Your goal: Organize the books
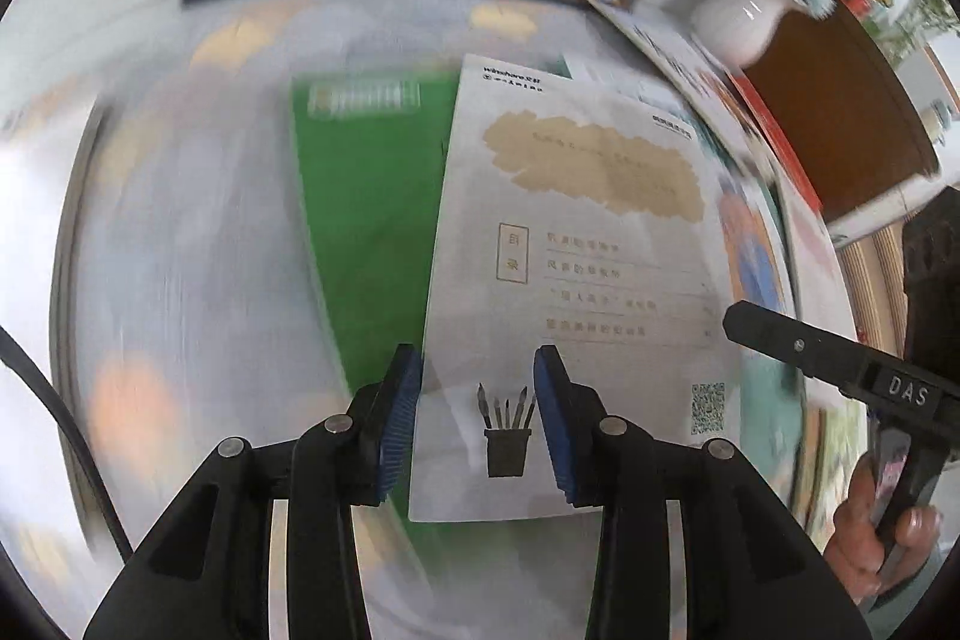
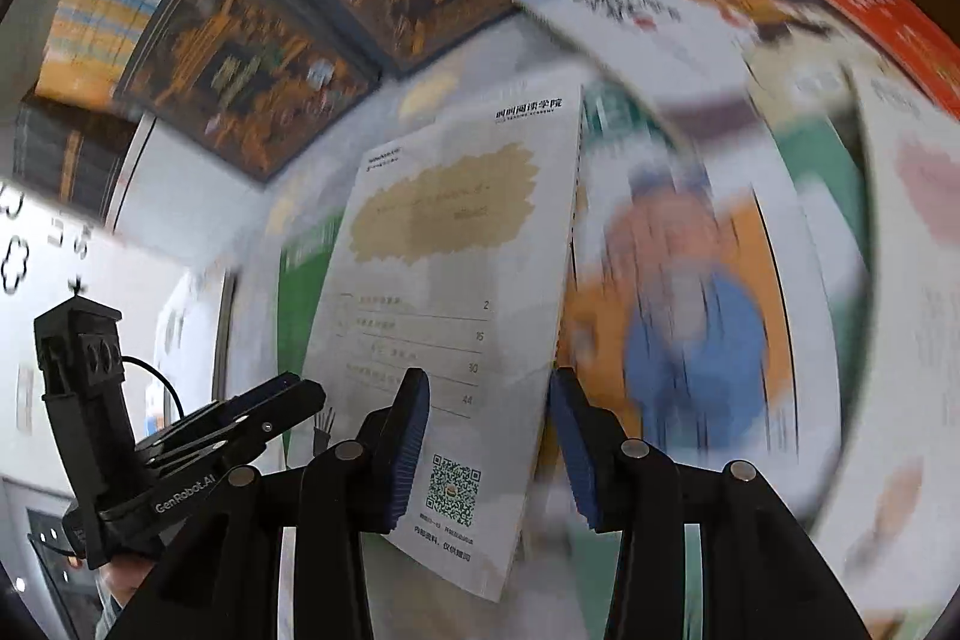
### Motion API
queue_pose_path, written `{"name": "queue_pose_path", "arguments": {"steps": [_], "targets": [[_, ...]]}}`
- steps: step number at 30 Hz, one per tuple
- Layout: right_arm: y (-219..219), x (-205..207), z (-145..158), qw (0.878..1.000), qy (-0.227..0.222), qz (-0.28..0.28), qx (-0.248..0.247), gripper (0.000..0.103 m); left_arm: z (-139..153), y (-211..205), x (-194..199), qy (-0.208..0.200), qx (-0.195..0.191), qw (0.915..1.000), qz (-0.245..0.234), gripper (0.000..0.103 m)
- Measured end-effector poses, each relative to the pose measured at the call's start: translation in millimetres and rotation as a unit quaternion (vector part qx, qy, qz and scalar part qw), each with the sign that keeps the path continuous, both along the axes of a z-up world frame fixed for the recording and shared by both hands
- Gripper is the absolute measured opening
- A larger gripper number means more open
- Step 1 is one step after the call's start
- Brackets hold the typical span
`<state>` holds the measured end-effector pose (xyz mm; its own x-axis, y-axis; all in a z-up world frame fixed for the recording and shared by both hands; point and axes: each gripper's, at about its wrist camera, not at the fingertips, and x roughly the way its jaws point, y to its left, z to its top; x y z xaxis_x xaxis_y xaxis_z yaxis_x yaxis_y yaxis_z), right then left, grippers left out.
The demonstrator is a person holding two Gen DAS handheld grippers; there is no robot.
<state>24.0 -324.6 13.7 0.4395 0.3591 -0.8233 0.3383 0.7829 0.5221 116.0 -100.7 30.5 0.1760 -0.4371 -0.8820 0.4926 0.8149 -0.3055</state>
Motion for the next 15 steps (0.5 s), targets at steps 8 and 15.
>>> {"name": "queue_pose_path", "arguments": {"steps": [8,15], "targets": [[26.0,-113.5,-23.8,0.994,0.06,0.025,0.092,0.041,-17.0,45.4,-119.4,0.062,-0.006,0.9975,-0.034,0.035],[23.1,-116.7,-26.1,0.998,0.012,0.015,0.067,0.04,-19.4,46.3,-127.5,0.056,-0.018,0.9982,0.009,0.035]]}}
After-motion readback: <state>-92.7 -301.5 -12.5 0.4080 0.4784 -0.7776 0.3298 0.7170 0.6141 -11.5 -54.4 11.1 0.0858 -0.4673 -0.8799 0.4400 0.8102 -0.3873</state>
